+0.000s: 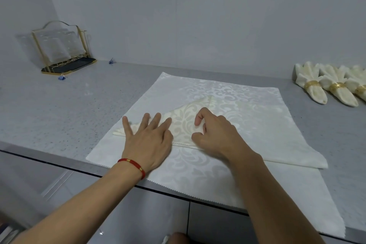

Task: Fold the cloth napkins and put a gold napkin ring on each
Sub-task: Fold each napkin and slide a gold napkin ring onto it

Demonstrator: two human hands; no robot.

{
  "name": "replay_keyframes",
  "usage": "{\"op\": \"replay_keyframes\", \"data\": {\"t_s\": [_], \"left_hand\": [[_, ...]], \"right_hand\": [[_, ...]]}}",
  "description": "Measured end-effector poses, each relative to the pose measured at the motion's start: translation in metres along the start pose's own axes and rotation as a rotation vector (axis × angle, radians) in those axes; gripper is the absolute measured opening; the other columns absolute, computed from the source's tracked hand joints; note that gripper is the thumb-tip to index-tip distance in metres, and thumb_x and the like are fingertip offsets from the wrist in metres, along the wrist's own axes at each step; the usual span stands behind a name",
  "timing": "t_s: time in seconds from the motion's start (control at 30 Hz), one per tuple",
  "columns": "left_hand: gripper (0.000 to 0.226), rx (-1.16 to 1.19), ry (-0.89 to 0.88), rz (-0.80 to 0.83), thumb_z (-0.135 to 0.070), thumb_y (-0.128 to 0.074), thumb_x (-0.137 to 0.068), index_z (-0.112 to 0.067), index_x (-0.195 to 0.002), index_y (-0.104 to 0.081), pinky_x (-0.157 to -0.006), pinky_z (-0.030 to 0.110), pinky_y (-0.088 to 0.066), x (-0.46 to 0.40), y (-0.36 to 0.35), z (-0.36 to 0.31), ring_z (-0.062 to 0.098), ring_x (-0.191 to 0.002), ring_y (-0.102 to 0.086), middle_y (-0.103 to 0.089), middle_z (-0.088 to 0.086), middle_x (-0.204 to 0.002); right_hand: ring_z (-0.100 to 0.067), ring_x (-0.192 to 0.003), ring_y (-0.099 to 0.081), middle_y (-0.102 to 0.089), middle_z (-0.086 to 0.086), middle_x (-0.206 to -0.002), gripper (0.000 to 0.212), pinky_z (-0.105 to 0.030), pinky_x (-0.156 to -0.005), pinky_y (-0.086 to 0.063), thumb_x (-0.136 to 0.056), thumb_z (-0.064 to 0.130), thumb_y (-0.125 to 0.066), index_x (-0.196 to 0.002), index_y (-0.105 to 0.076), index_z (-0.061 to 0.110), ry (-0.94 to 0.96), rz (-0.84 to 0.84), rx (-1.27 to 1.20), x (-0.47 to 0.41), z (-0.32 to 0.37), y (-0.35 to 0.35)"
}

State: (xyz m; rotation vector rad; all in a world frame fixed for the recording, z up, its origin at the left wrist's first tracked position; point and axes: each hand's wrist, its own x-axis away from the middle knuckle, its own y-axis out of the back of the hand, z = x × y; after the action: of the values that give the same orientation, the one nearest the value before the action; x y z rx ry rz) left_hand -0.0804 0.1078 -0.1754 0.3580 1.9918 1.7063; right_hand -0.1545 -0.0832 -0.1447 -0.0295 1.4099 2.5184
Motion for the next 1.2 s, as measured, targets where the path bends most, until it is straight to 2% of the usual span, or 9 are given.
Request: {"op": "replay_keyframes", "data": {"t_s": [0.2,0.3,0.4,0.57,0.7,0.77,0.93,1.03,1.2], "left_hand": [[0.054,0.007,0.052,0.051,-0.041,-0.016,-0.1,-0.043,-0.154,-0.019,-0.103,0.085,0.001,0.0,0.002,-0.005,0.026,-0.154,-0.008,-0.015,-0.012,-0.166],[0.054,0.003,0.053,0.061,-0.041,-0.016,-0.1,-0.043,-0.154,-0.02,-0.102,0.086,-0.002,-0.001,0.001,-0.005,0.027,-0.154,-0.01,-0.016,-0.012,-0.166],[0.055,-0.002,0.046,0.067,-0.04,-0.017,-0.1,-0.042,-0.155,-0.016,-0.102,0.086,-0.002,-0.001,0.004,-0.006,0.028,-0.154,-0.008,-0.013,-0.011,-0.167],[0.053,-0.079,0.052,0.167,-0.038,-0.02,-0.1,-0.034,-0.153,-0.021,-0.103,0.085,-0.001,-0.006,0.011,-0.008,0.035,-0.152,-0.008,-0.014,-0.002,-0.166],[0.039,-0.182,0.014,0.107,-0.031,-0.034,-0.098,-0.018,-0.128,-0.055,-0.115,0.063,-0.018,-0.037,0.032,-0.037,0.031,-0.146,-0.026,-0.042,0.01,-0.148],[0.026,-0.076,-0.065,-0.067,-0.023,-0.04,-0.096,-0.016,-0.114,-0.057,-0.093,0.041,-0.038,-0.05,0.028,-0.054,0.028,-0.121,-0.051,-0.059,0.007,-0.123],[0.02,0.186,-0.048,-0.25,-0.018,-0.044,-0.092,-0.014,-0.111,-0.052,-0.066,0.035,-0.029,-0.057,-0.001,-0.049,0.028,-0.092,-0.056,-0.063,0.003,-0.099],[0.04,0.017,-0.147,-0.257,-0.036,-0.029,-0.092,-0.017,-0.115,-0.056,-0.07,0.036,-0.028,-0.055,-0.011,-0.049,0.026,-0.089,-0.047,-0.058,0.0,-0.101],[0.06,-0.019,-0.161,-0.171,-0.068,-0.024,-0.084,-0.028,-0.118,-0.054,-0.082,0.041,-0.034,-0.058,-0.017,-0.049,0.021,-0.094,-0.036,-0.042,-0.004,-0.102]], "right_hand": [[-0.024,-0.07,-0.059,-0.061,0.003,-0.073,0.019,-0.039,-0.071,-0.049,-0.093,0.039,-0.049,-0.1,-0.048,0.022,0.104,-0.286,0.358,-0.006,0.008,0.007],[-0.027,-0.102,-0.064,-0.066,-0.003,-0.112,0.034,-0.041,-0.084,-0.05,-0.101,0.041,-0.044,-0.124,-0.055,0.019,0.156,-0.177,0.444,-0.028,0.018,0.006],[-0.024,-0.153,-0.022,-0.028,-0.004,-0.165,0.06,-0.05,-0.122,-0.021,-0.106,0.056,-0.026,-0.157,-0.033,0.024,0.145,0.118,0.489,-0.048,0.012,-0.013],[-0.017,-0.156,0.021,0.017,0.007,-0.171,0.072,-0.052,-0.125,0.014,-0.103,0.067,-0.011,-0.164,0.008,0.033,0.054,0.312,0.389,-0.055,-0.007,-0.032],[-0.017,-0.156,0.022,0.02,0.007,-0.17,0.067,-0.052,-0.125,0.015,-0.107,0.054,-0.018,-0.164,0.01,0.032,0.059,0.333,0.399,-0.058,-0.007,-0.03],[-0.018,-0.156,0.023,0.021,0.006,-0.17,0.071,-0.053,-0.125,0.015,-0.106,0.035,-0.03,-0.163,0.013,0.031,0.054,0.358,0.423,-0.063,-0.009,-0.03],[-0.013,-0.159,0.005,-0.003,0.008,-0.173,0.065,-0.045,-0.127,0.008,-0.106,0.032,-0.031,-0.165,-0.004,0.026,-0.002,0.346,0.078,-0.065,-0.006,-0.016],[-0.022,-0.143,-0.041,-0.039,-0.001,-0.161,0.053,-0.035,-0.117,-0.03,-0.103,0.017,-0.042,-0.156,-0.038,0.02,-0.115,0.135,-0.188,-0.068,-0.02,0.016],[-0.034,-0.136,-0.047,-0.051,-0.011,-0.145,0.041,-0.054,-0.12,-0.024,-0.101,0.019,-0.048,-0.142,-0.048,0.015,-0.404,-0.106,0.495,-0.078,-0.101,0.071]]}}
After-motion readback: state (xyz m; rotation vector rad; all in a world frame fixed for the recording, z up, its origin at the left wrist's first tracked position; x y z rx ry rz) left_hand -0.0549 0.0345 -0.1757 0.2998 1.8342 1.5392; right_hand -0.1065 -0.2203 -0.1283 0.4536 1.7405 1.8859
